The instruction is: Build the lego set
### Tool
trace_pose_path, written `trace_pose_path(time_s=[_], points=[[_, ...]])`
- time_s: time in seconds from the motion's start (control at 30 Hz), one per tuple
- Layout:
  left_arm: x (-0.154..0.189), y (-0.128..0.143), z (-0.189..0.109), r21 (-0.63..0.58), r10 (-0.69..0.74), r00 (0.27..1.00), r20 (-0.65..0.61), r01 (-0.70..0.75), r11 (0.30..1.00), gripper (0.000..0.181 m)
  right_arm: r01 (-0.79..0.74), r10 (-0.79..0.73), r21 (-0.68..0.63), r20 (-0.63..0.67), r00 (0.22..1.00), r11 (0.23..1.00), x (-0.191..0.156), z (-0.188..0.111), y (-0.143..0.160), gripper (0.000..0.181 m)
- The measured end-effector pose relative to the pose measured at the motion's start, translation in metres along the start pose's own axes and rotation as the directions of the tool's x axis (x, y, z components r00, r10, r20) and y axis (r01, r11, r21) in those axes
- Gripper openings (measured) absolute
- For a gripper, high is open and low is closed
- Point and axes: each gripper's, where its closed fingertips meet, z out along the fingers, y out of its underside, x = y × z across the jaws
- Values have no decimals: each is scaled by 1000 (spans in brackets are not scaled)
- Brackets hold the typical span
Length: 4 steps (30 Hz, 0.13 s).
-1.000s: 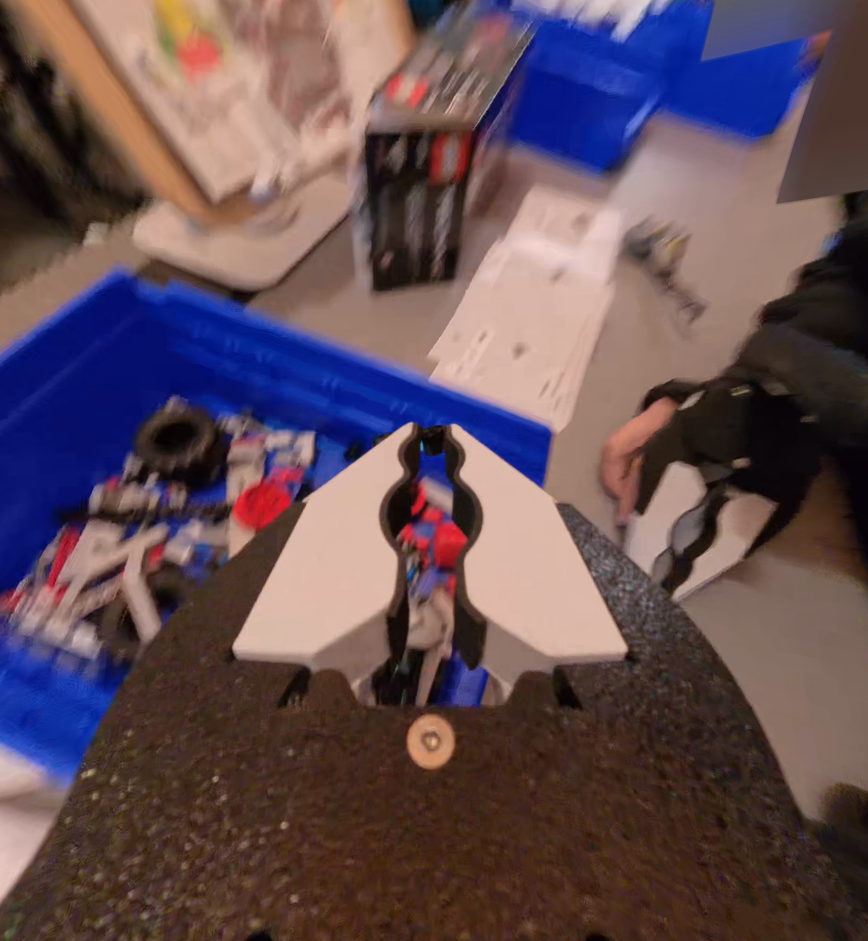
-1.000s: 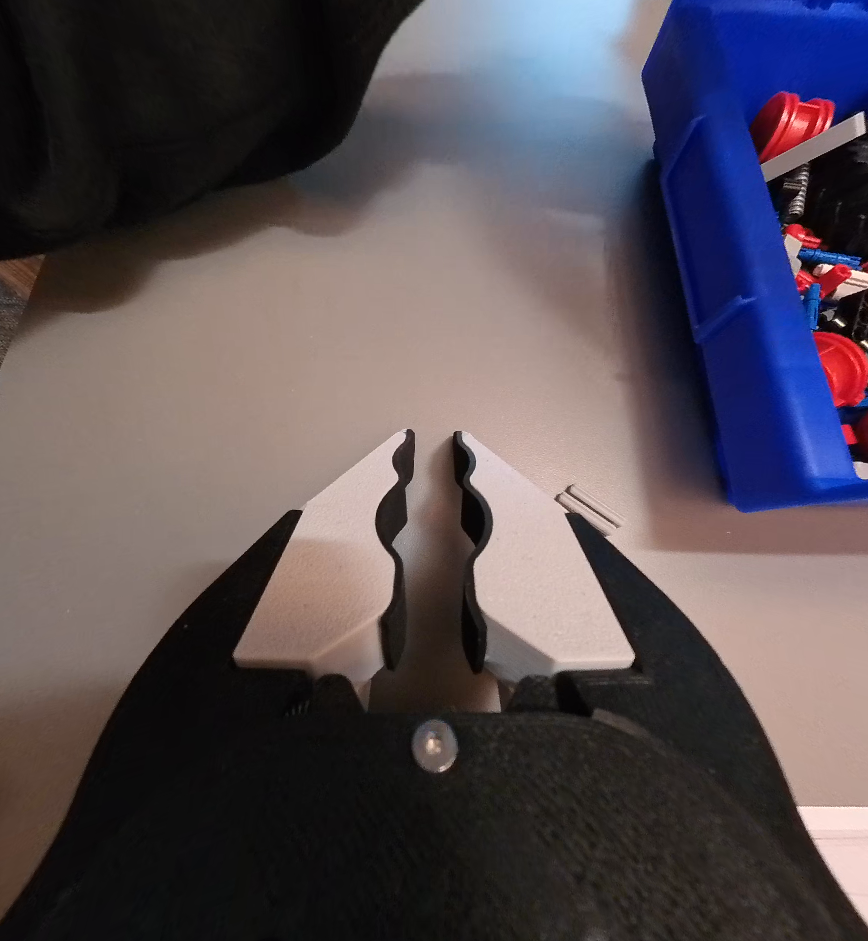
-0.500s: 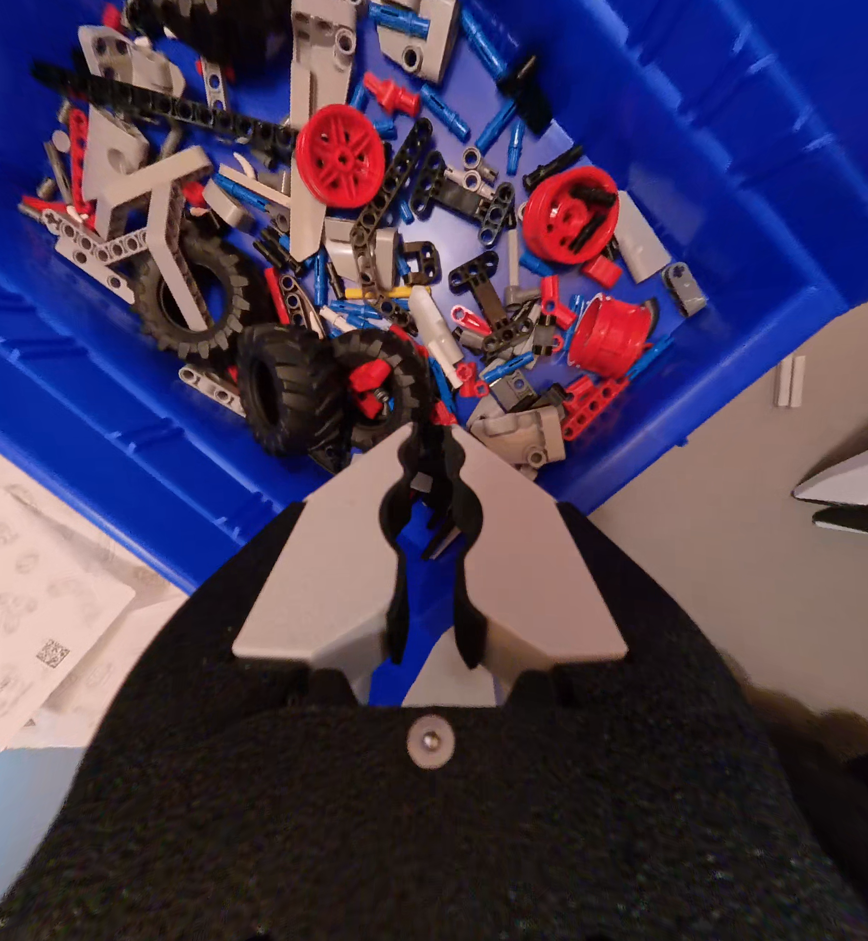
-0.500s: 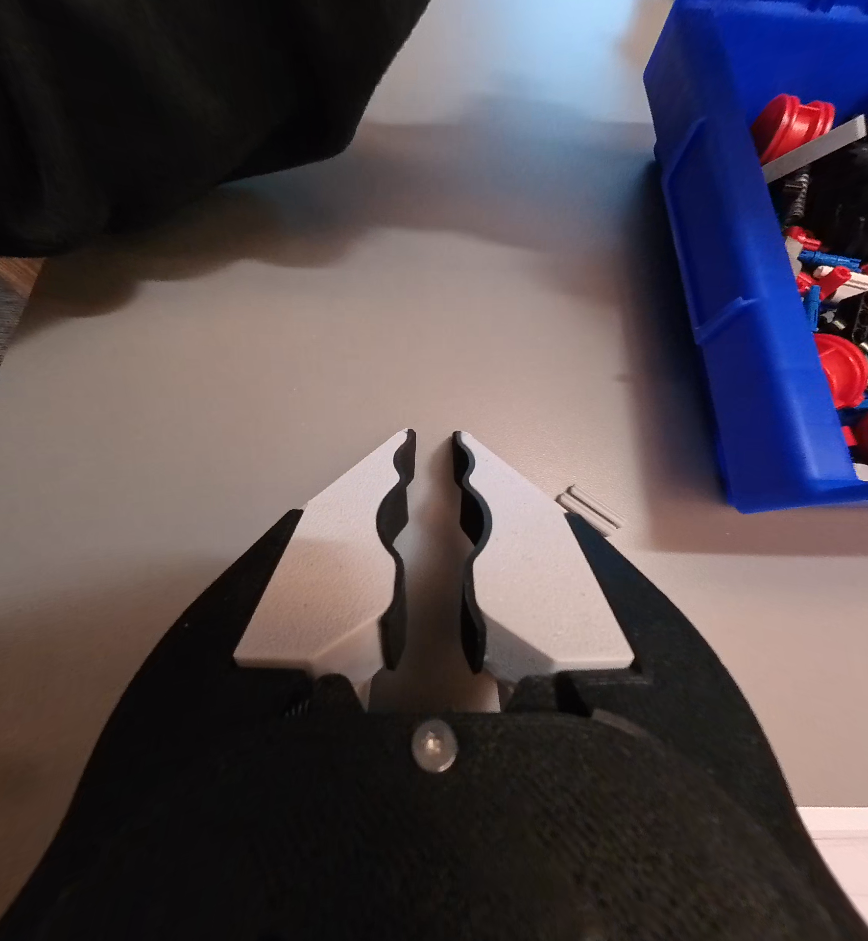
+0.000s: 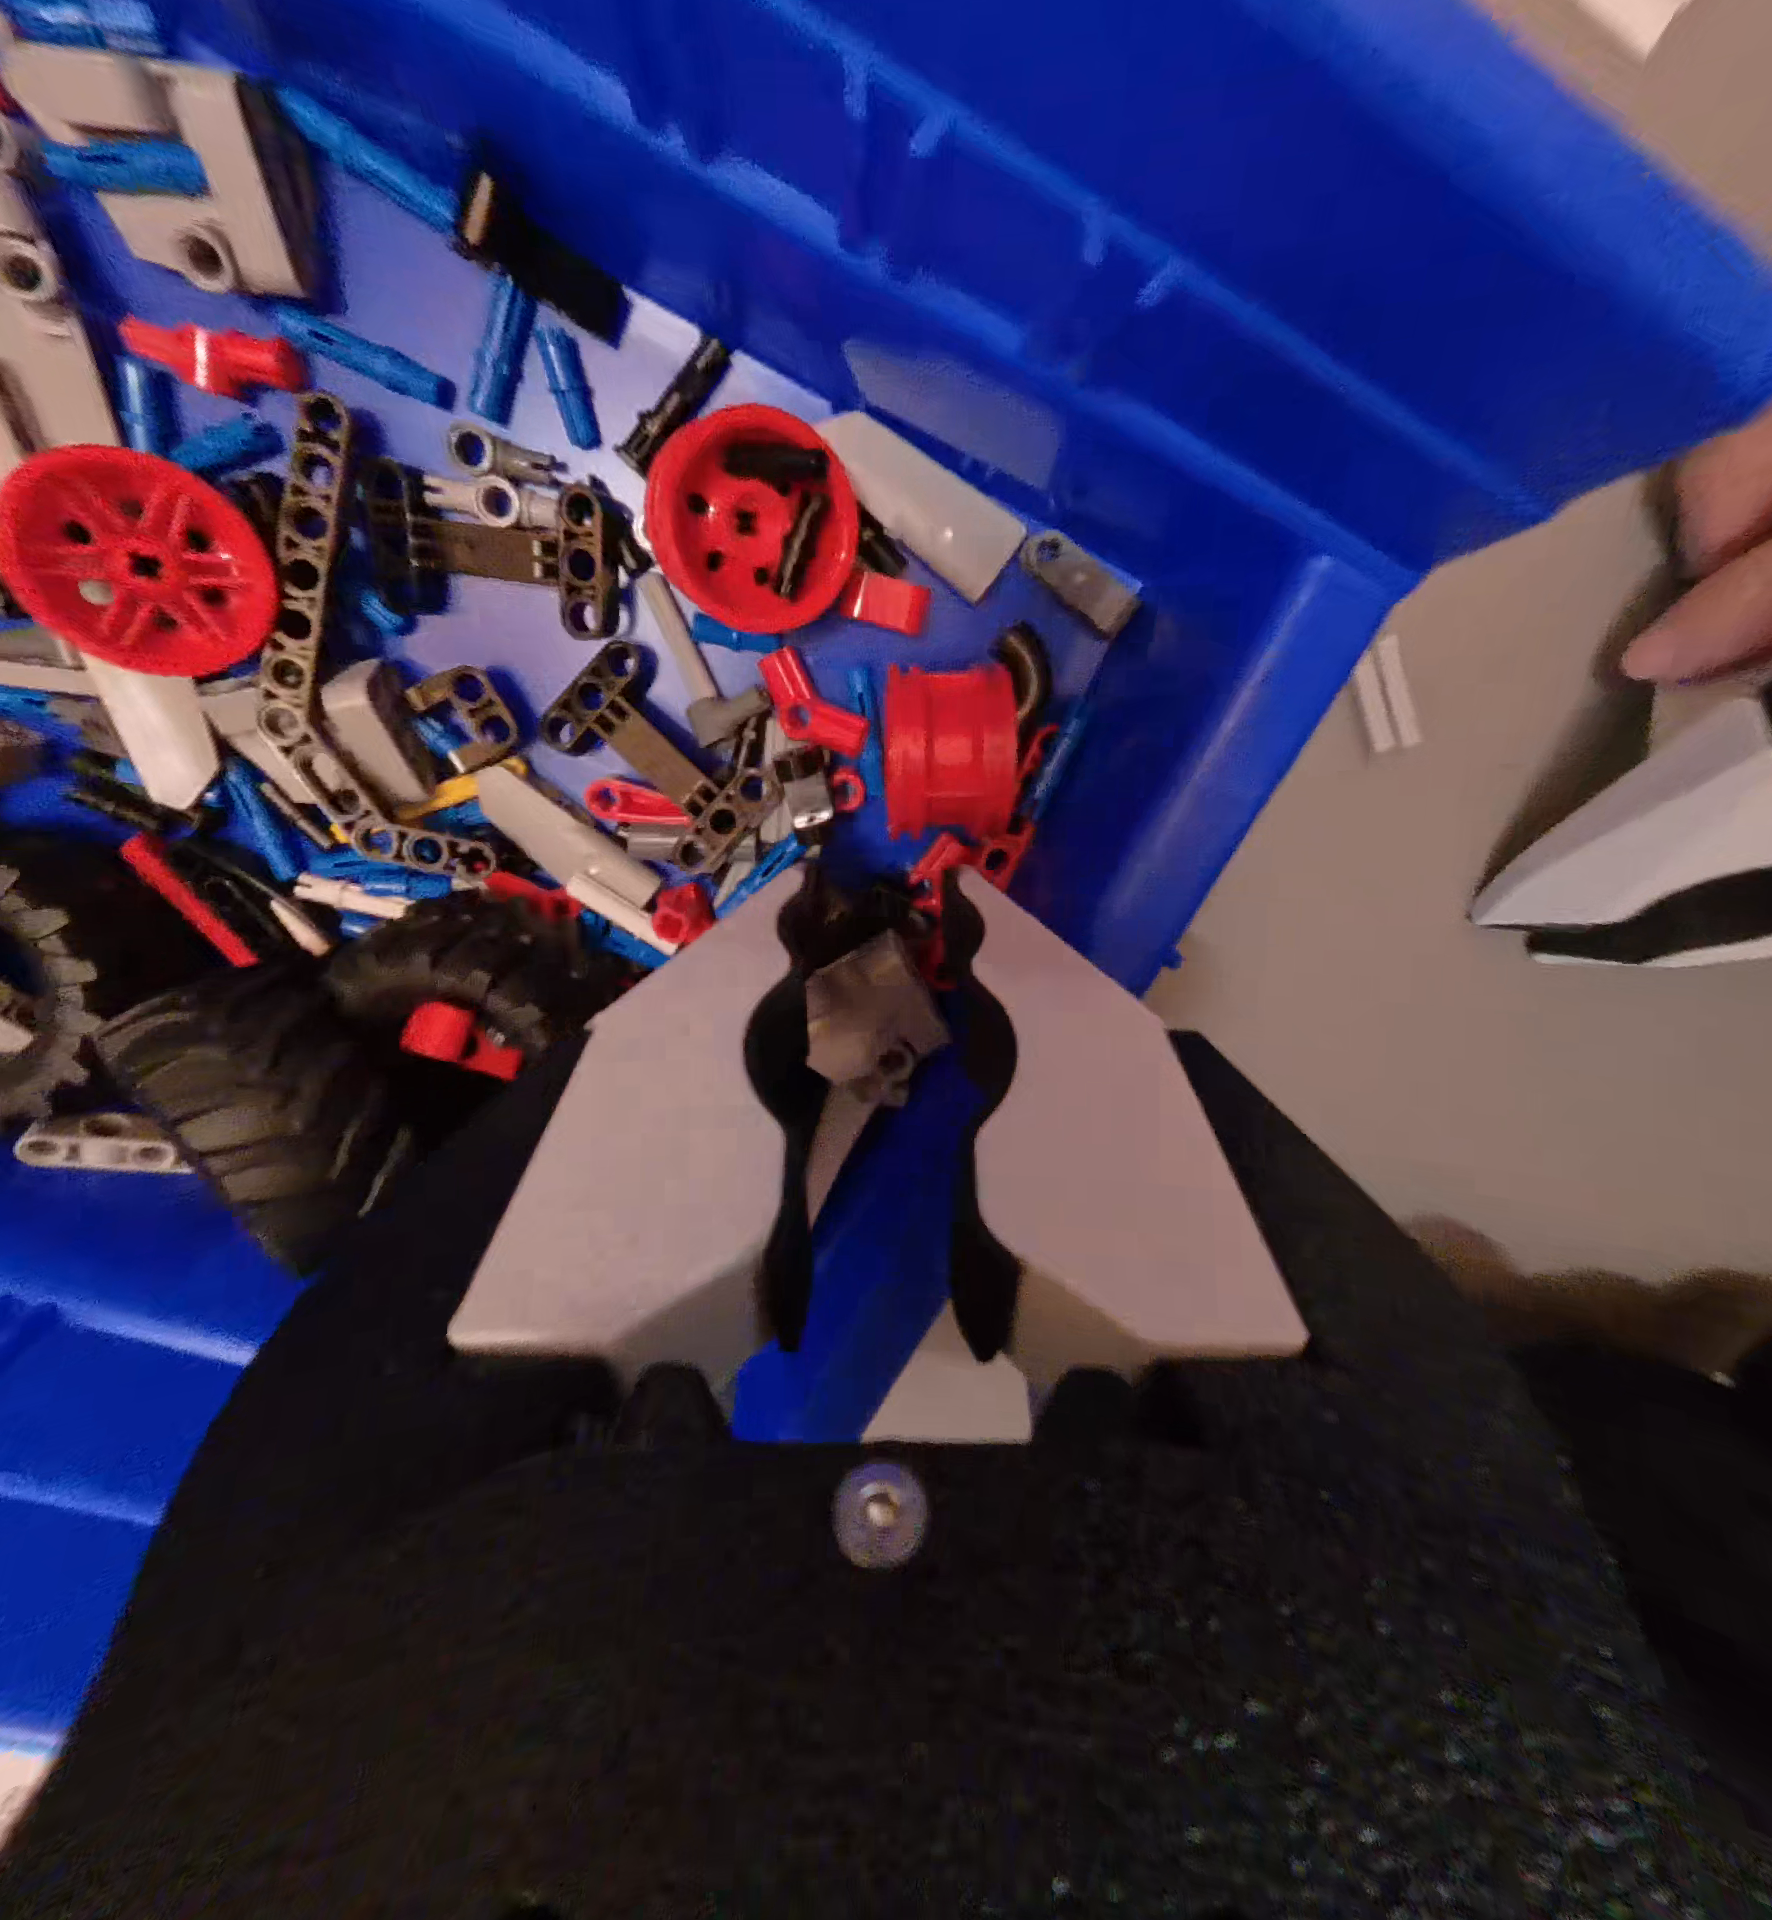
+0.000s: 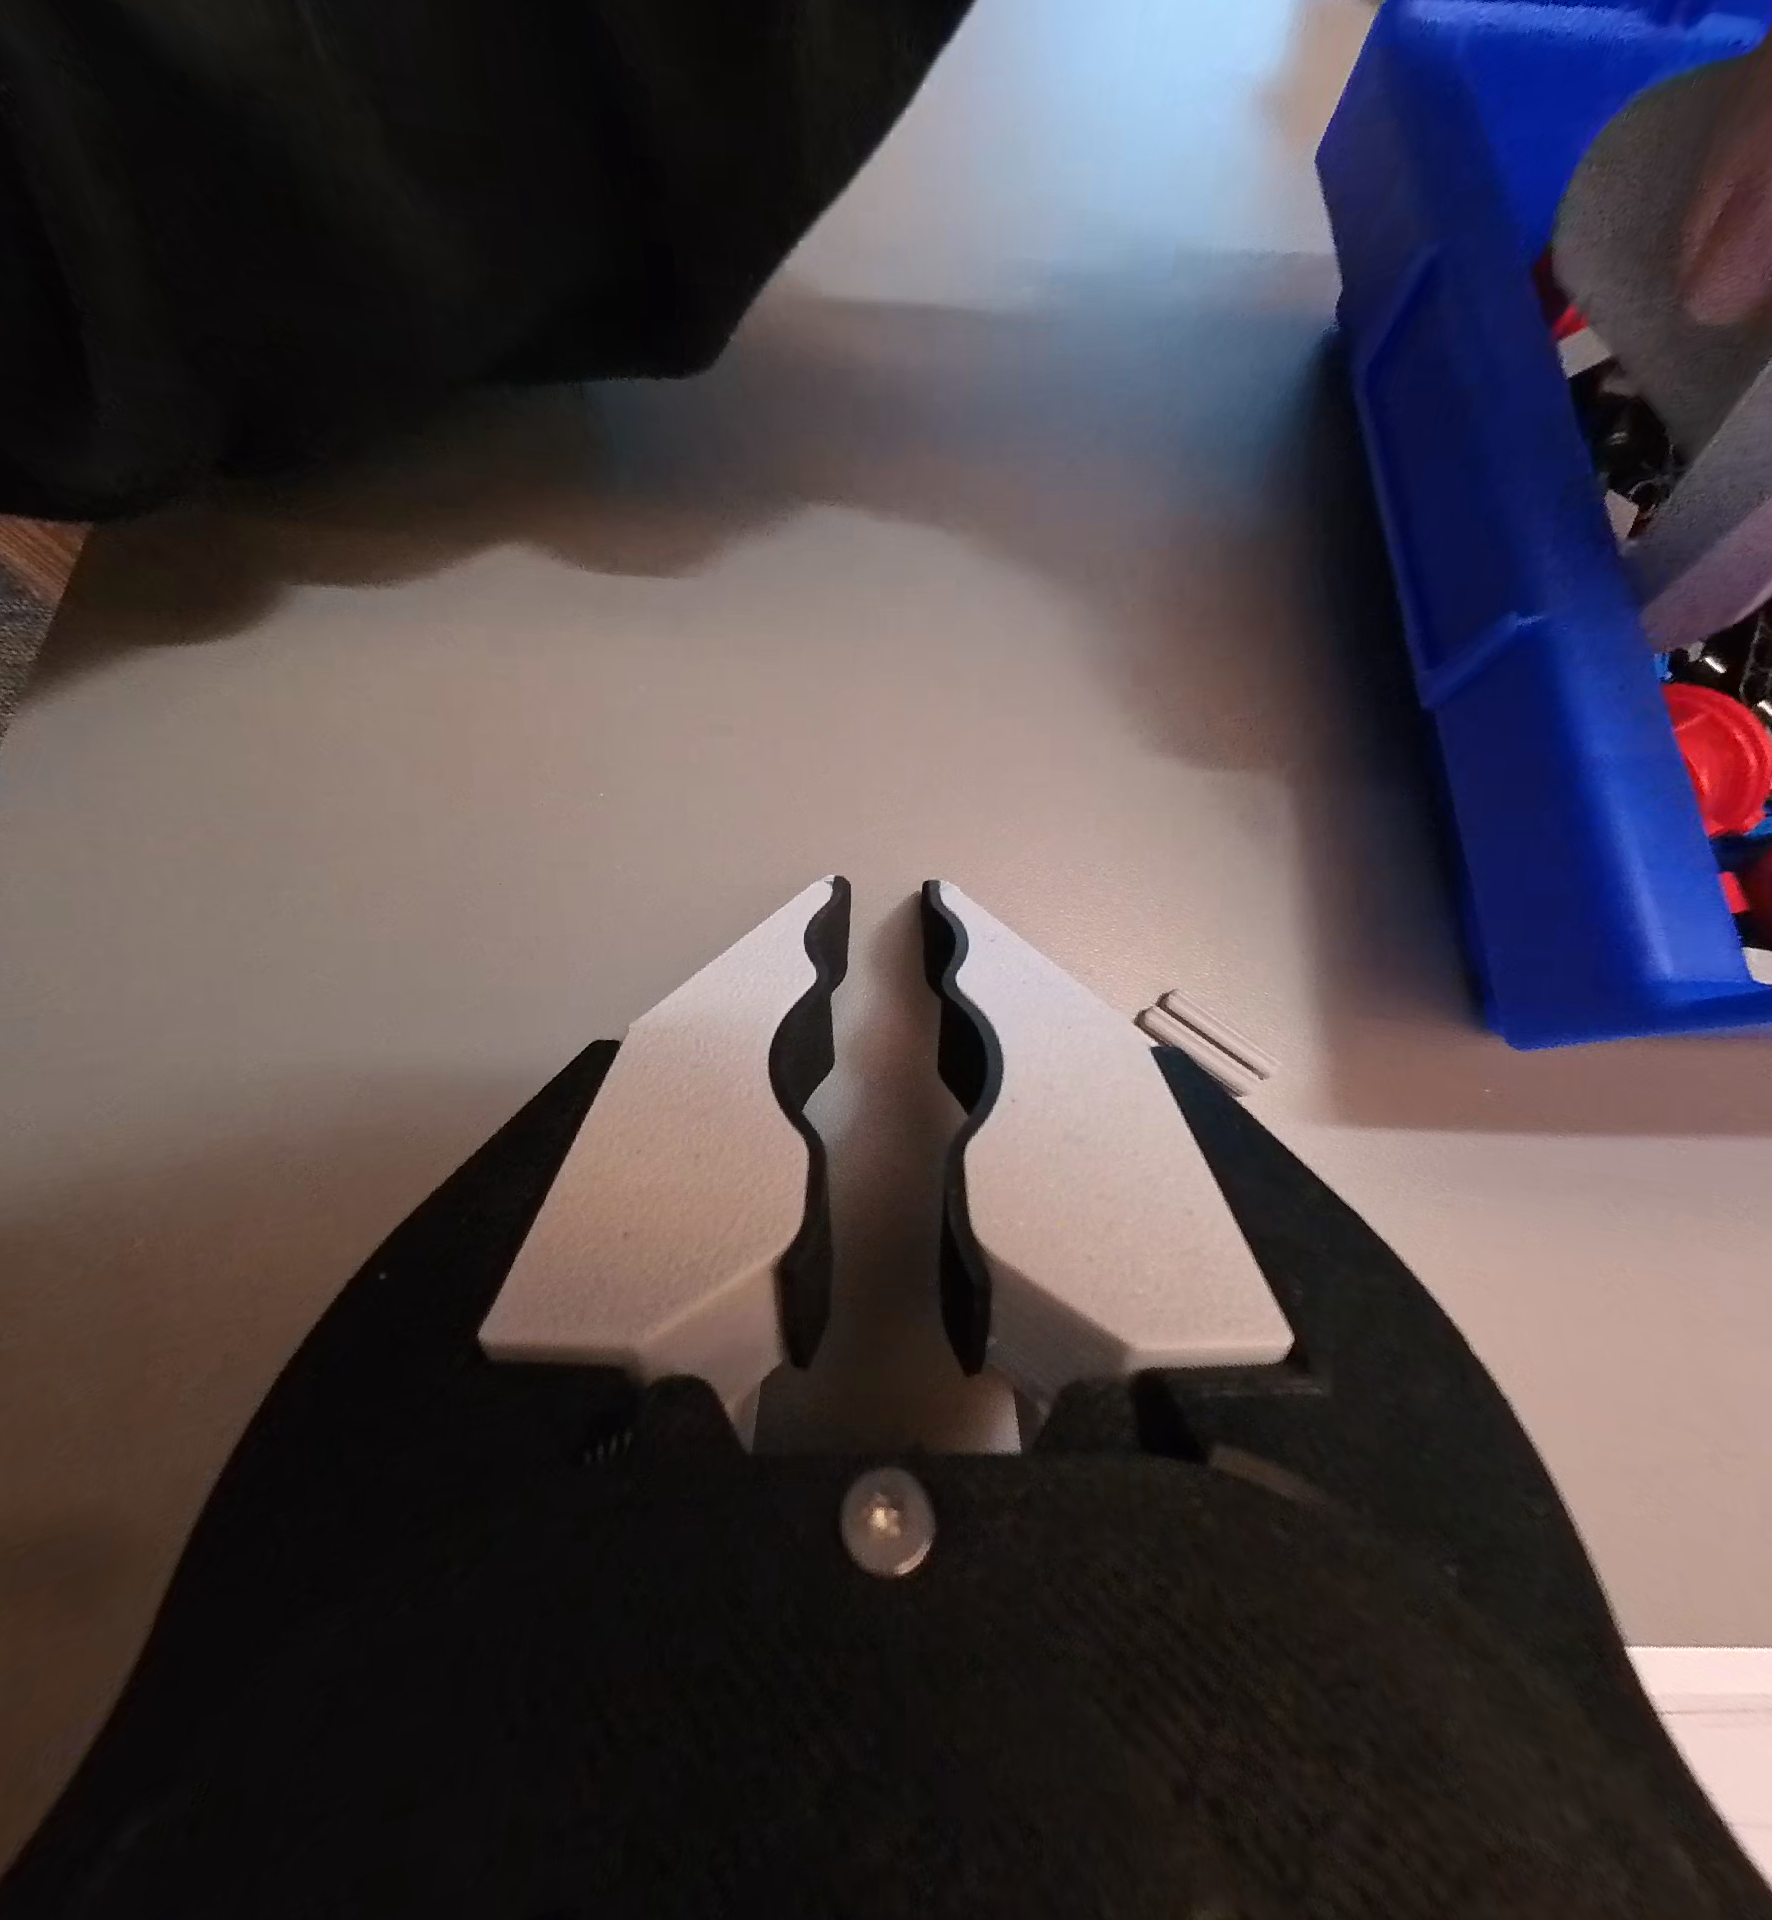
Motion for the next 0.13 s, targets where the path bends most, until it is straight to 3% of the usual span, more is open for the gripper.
trace_pose_path(time_s=[0.03, 0.13], points=[[-2, 3, 5, -30, -4, 1000, 6, 4, 1000, 18, 0, 0, 0, 0, 1000, 1000, 0, 0, 0, 11], [-12, 16, 4, -82, -63, 997, 42, 66, 994, 14, 1, -1, 0, 0, 1000, 1000, 0, 0, 0, 11]])
